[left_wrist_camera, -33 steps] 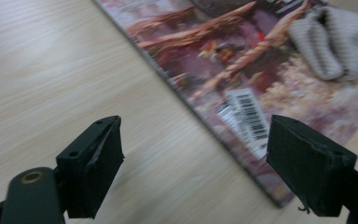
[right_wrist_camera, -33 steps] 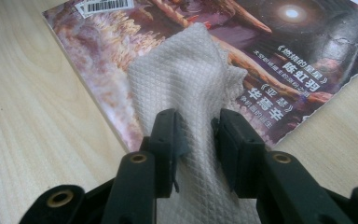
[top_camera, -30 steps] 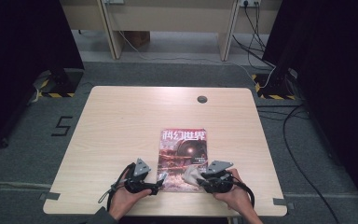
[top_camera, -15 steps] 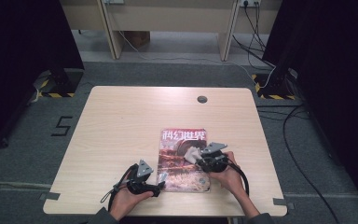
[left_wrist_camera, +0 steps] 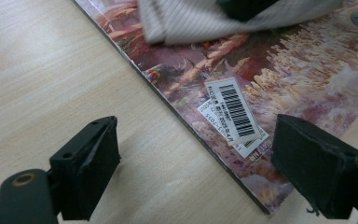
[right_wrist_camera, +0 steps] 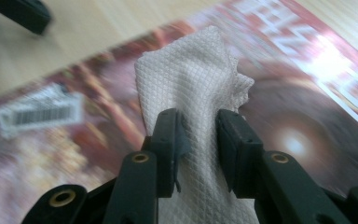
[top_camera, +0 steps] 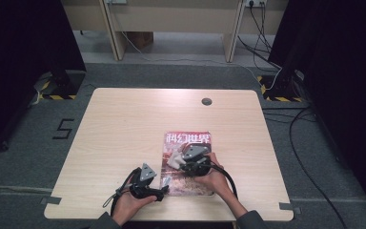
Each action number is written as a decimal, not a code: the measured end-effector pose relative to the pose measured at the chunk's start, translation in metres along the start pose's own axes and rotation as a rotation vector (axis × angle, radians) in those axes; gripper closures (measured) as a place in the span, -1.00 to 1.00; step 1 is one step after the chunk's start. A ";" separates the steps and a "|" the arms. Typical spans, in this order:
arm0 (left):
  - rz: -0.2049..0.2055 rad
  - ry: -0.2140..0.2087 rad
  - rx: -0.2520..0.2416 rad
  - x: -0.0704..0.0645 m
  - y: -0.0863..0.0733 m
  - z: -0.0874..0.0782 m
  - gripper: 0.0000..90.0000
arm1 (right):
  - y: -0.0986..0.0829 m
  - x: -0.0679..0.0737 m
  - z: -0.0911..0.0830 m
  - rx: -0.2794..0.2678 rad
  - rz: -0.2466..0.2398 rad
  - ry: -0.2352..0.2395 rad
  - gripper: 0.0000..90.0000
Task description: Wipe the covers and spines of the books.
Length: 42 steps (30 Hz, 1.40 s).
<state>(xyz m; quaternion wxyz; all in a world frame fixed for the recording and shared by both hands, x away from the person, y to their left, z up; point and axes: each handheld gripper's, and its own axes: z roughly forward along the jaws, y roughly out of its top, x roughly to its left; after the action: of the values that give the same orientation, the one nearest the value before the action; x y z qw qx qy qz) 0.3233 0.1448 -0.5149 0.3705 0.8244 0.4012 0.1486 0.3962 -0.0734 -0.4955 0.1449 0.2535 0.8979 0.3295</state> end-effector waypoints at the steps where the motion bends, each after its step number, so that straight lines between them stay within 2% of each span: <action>1: -0.001 -0.001 -0.001 0.000 0.000 0.000 -0.68 | 0.002 0.002 0.002 -0.001 -0.010 0.007 0.53; 4: 0.003 0.006 -0.002 -0.001 -0.001 0.000 -0.68 | 0.007 0.002 0.008 -0.008 -0.002 0.006 0.51; 7: -0.002 0.004 0.000 0.000 -0.001 -0.001 -0.68 | 0.007 -0.008 0.011 -0.025 0.038 0.000 0.50; 11: 0.002 0.005 -0.004 -0.001 -0.001 0.000 -0.68 | 0.006 -0.031 0.013 -0.024 0.090 -0.067 0.50; 18: -0.003 0.004 -0.003 -0.001 -0.001 0.000 -0.68 | -0.004 -0.088 0.011 -0.020 0.181 -0.243 0.50; 22: -0.002 0.005 -0.006 -0.001 -0.001 0.000 -0.68 | -0.011 -0.114 0.010 -0.022 0.257 -0.303 0.50; 24: -0.001 0.010 -0.010 -0.002 -0.001 0.000 -0.68 | -0.011 -0.120 0.011 -0.031 0.286 -0.283 0.50; 28: -0.001 0.009 -0.010 -0.002 -0.001 0.000 -0.68 | -0.009 -0.122 0.012 -0.017 0.258 -0.315 0.50; 29: 0.000 0.009 -0.010 -0.002 -0.001 0.000 -0.68 | -0.009 -0.122 0.013 -0.021 0.265 -0.319 0.50; 33: -0.001 0.008 -0.010 -0.001 -0.001 0.000 -0.68 | -0.009 -0.118 0.012 -0.015 0.264 -0.308 0.56; 38: 0.000 0.010 -0.010 -0.002 -0.001 -0.001 -0.68 | -0.008 -0.103 0.010 -0.019 0.251 -0.234 0.56; 41: 0.002 0.008 -0.009 -0.001 -0.001 0.000 -0.68 | -0.008 -0.087 0.006 -0.009 0.199 -0.174 0.56; 42: 0.003 0.007 -0.009 -0.001 -0.001 0.000 -0.68 | -0.006 -0.081 0.006 -0.001 0.175 -0.138 0.56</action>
<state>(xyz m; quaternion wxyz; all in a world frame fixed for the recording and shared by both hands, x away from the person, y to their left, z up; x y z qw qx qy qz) 0.3216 0.1443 -0.5152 0.3727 0.8226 0.4008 0.1541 0.4641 -0.1191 -0.4959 0.1770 0.3528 0.8601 0.3232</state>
